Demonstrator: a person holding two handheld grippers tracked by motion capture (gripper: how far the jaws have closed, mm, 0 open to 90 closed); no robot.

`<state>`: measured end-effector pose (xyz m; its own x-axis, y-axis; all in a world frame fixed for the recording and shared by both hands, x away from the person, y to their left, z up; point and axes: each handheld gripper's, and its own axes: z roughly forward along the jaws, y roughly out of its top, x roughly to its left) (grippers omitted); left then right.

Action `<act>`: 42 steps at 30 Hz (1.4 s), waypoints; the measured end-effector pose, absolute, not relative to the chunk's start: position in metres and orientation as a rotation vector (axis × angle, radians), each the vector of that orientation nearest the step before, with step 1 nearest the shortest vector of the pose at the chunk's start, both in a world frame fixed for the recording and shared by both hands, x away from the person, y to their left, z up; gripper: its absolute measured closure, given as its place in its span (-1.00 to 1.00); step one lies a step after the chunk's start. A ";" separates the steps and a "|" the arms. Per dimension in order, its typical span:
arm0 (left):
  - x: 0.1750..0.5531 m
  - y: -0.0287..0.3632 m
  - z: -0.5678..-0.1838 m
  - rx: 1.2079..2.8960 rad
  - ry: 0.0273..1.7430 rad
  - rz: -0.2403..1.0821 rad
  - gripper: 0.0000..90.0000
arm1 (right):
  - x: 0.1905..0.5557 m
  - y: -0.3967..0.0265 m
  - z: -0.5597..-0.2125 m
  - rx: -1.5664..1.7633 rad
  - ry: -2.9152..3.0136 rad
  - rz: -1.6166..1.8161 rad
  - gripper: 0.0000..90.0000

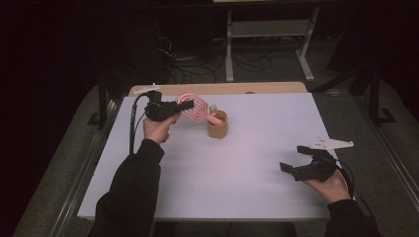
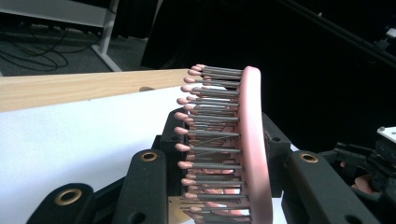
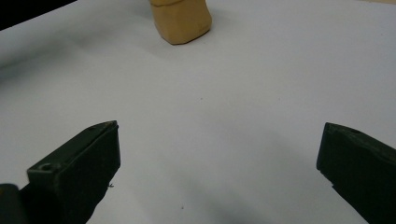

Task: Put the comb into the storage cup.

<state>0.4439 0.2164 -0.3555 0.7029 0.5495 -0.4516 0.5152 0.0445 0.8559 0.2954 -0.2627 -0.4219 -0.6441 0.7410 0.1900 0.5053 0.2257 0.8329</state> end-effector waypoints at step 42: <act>0.435 0.243 -0.361 1.596 0.880 0.044 -0.29 | 0.296 -0.261 -0.425 1.173 2.274 1.354 -1.00</act>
